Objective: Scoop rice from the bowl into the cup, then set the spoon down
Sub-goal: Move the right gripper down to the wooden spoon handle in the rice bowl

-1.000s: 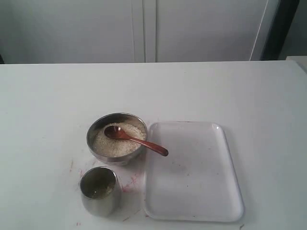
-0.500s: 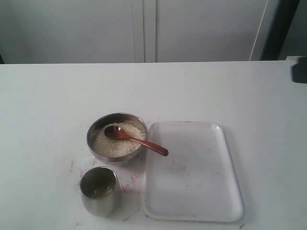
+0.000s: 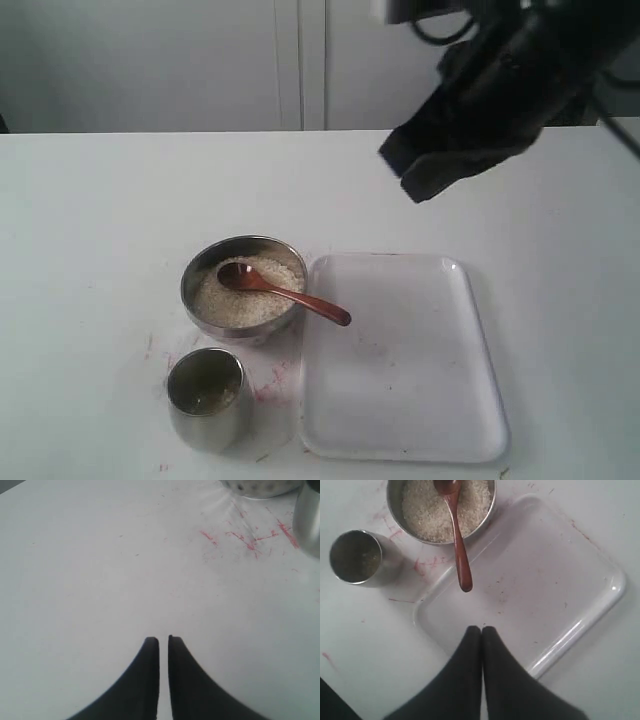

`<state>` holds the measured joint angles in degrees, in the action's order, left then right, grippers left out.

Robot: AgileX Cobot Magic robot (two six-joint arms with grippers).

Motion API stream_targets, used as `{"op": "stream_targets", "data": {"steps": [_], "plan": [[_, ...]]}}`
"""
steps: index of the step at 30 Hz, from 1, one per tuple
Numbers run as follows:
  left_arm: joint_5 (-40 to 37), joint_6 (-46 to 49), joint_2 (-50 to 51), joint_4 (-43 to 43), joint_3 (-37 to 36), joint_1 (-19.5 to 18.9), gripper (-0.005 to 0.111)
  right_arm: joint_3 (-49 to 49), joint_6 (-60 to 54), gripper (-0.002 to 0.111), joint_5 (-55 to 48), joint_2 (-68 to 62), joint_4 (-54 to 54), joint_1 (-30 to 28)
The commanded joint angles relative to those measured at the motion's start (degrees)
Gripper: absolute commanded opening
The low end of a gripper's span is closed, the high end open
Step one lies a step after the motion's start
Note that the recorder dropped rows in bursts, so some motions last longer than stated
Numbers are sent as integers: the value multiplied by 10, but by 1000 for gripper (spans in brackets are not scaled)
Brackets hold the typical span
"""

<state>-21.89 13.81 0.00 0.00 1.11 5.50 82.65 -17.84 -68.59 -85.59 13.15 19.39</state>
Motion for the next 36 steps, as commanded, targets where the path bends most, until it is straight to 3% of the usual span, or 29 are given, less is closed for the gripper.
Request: {"op": "stream_targets", "data": {"steps": [1, 13, 19, 24, 28, 36], "plan": [[-30, -3, 0, -3, -5, 4, 14, 61, 27, 0, -14, -104, -91, 82], [-30, -3, 0, -3, -5, 4, 14, 68, 11, 3, -14, -212, -121, 115], [-30, -3, 0, -3, -5, 4, 14, 68, -30, 32, -14, -212, -122, 115], [-30, -3, 0, -3, -5, 4, 14, 68, -100, 54, 1, -213, -59, 115], [-30, -3, 0, -3, -5, 4, 14, 68, -138, 56, 24, -213, -26, 115], [-30, -3, 0, -3, -5, 4, 14, 68, -138, 56, 42, -240, -70, 115]]}}
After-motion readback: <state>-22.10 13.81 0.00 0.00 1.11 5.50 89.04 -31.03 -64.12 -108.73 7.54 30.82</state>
